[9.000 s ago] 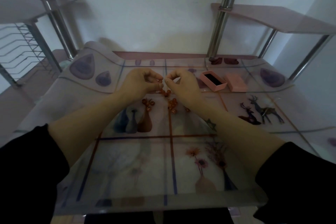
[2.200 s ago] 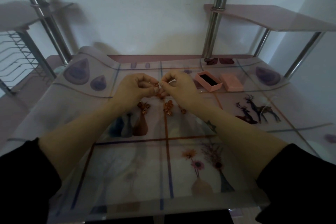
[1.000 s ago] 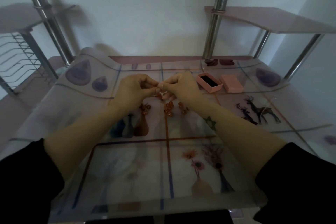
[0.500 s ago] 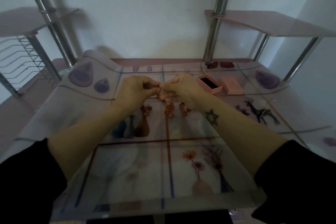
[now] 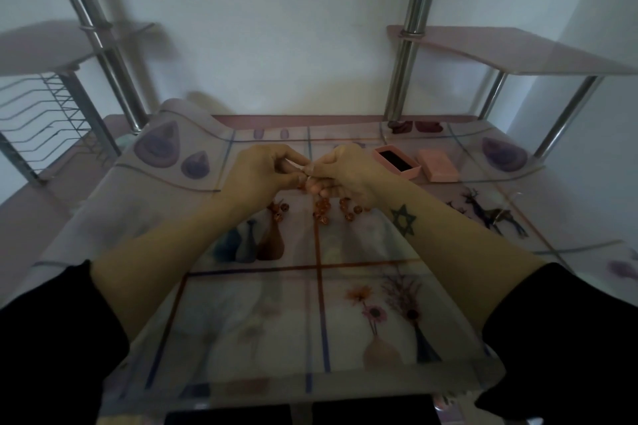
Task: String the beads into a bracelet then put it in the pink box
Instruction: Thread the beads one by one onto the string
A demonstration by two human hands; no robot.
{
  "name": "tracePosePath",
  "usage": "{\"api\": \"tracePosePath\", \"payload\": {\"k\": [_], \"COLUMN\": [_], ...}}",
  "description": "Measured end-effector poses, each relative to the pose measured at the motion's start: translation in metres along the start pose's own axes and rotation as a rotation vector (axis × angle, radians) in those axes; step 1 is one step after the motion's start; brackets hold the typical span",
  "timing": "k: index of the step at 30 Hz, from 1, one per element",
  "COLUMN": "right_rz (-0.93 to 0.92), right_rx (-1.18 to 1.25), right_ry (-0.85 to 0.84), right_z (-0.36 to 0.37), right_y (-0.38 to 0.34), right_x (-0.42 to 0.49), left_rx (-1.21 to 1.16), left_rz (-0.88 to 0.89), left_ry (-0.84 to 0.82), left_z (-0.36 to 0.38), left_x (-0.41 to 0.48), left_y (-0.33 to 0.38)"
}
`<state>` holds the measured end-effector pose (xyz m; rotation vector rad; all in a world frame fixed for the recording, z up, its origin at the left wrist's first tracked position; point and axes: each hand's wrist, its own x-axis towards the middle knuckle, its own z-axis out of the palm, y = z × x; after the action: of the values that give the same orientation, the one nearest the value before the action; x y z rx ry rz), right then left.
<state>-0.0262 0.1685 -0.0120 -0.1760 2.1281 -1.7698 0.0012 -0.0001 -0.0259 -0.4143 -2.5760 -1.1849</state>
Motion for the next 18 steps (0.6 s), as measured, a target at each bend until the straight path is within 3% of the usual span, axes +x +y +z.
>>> {"api": "tracePosePath", "payload": {"k": [6, 13, 18], "right_rz": [-0.052, -0.201, -0.203], "right_rx": [-0.129, -0.5, -0.518], "right_ry": [0.025, 0.09, 0.085], "right_z": [-0.003, -0.014, -0.018], "right_y": [0.0, 0.0, -0.003], "right_x": [0.002, 0.003, 0.005], "left_rx": [0.066, -0.19, -0.233], "left_rz": [0.026, 0.026, 0.078], "left_ry": [0.009, 0.189, 0.22], "left_z": [-0.001, -0.013, -0.014], "left_x": [0.002, 0.006, 0.011], "left_y": [-0.004, 0.008, 0.015]}}
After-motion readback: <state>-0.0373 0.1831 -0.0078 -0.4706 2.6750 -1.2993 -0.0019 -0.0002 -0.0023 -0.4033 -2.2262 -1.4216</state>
